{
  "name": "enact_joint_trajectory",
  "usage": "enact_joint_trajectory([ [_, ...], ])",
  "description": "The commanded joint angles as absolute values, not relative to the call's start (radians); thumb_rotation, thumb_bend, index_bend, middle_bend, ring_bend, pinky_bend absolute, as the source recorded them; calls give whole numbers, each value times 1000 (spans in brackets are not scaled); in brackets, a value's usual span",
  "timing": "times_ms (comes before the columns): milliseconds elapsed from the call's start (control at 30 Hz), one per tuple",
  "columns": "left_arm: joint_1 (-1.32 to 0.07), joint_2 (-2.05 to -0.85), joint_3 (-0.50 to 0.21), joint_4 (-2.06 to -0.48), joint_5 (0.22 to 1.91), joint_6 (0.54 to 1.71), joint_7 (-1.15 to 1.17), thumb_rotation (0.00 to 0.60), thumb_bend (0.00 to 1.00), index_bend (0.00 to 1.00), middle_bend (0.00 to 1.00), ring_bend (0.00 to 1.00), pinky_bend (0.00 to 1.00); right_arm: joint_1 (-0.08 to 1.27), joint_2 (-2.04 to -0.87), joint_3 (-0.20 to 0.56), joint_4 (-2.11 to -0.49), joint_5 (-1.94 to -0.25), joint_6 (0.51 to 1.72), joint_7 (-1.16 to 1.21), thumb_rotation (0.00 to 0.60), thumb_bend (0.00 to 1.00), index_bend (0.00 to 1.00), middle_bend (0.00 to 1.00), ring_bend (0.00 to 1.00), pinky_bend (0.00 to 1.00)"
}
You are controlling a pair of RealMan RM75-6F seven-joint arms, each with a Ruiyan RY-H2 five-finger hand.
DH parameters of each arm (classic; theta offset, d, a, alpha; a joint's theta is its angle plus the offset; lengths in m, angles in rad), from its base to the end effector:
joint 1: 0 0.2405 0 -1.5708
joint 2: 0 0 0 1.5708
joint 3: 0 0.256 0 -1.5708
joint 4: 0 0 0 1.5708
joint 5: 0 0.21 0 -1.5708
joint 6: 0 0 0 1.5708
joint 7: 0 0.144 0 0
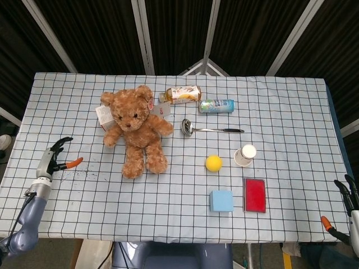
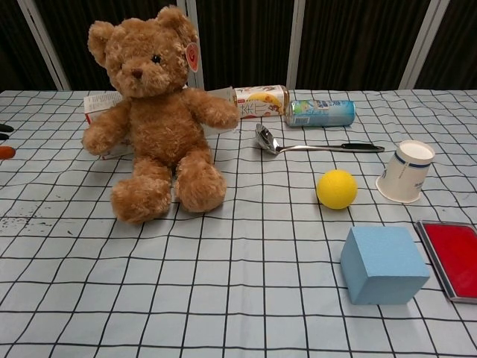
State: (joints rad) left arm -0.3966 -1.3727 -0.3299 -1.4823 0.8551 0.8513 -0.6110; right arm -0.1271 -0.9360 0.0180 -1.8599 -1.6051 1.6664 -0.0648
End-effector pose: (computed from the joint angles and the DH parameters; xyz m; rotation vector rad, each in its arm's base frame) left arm -0.2991 0.3135 0.0602 -0.6700 -1.9565 -1.2521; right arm -0.2829 -0.1116 0.2081 1.2693 -0.8777 0.8901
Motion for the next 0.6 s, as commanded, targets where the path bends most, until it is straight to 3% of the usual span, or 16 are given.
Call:
enact_joint_trajectory([
  [33, -428, -1413, -347, -1452, 813, 828, -589, 600, 304, 246, 132, 0, 0, -126, -935, 17, -1861, -1605, 1664, -64, 600, 218, 140, 61, 122, 0],
  [600, -516, -1529, -393, -1429, 713, 822, -493, 600, 321, 264, 175, 0, 0, -124, -933, 19, -1860, -1592, 1660, -58, 600, 218, 140, 61, 122, 0],
])
